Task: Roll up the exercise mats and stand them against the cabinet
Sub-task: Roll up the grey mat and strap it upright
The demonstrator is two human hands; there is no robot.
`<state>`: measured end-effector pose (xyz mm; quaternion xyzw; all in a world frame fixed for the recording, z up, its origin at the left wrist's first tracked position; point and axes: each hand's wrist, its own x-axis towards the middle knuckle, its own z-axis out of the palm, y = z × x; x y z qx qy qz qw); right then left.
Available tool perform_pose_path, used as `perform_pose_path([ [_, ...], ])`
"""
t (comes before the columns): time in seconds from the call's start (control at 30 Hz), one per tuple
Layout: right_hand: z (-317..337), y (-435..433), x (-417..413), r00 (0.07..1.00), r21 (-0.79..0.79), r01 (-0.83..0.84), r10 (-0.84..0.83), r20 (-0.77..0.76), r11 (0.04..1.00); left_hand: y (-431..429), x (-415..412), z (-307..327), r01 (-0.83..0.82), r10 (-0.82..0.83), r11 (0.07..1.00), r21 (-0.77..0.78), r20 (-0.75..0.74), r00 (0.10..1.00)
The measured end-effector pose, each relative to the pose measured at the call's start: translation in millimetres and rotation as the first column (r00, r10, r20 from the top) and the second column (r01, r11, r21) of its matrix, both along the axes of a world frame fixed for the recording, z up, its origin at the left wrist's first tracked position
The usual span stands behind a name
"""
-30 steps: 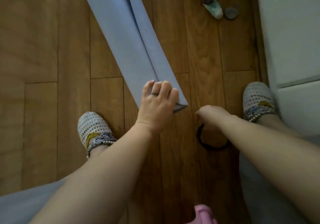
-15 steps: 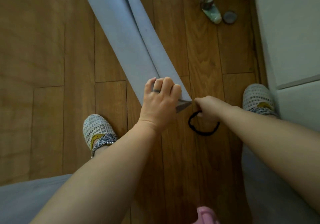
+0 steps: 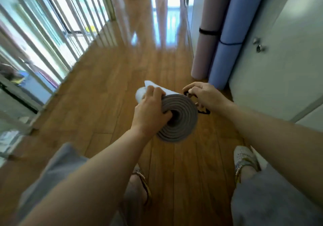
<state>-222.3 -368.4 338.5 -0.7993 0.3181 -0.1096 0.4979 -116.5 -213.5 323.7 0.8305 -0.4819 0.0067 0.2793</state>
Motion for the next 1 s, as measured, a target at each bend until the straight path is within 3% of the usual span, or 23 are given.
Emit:
perform_pose_path([
  [0.1, 64, 35, -4, 0.989, -0.088, -0.137, 0.140, 0.036, 0.987, 28, -1, 58, 0.005, -0.006, 1.000, -0.020, -0.050, 0.999],
  [0.23, 127, 76, -13, 0.923, -0.317, -0.382, 0.341, -0.177, 0.868, 69, -2, 120, 0.051, -0.052, 0.999, -0.008, -0.086, 0.995],
  [0.37, 167, 111, -14, 0.873, -0.417, -0.476, 0.359, -0.331, 0.774, 106, -9, 163, 0.094, -0.085, 0.990, 0.108, -0.084, 0.993],
  [0.73, 179, 160, 10, 0.723, -0.236, -0.610, 0.409, -0.557, 0.756, 150, -3, 191, 0.188, -0.089, 0.939, 0.289, -0.323, 0.942],
  [1.0, 188, 171, 34, 0.565, -0.060, -0.690, 0.485, -0.668, 0.721, 164, 9, 192, 0.259, -0.083, 0.915, 0.310, -0.482, 0.872],
])
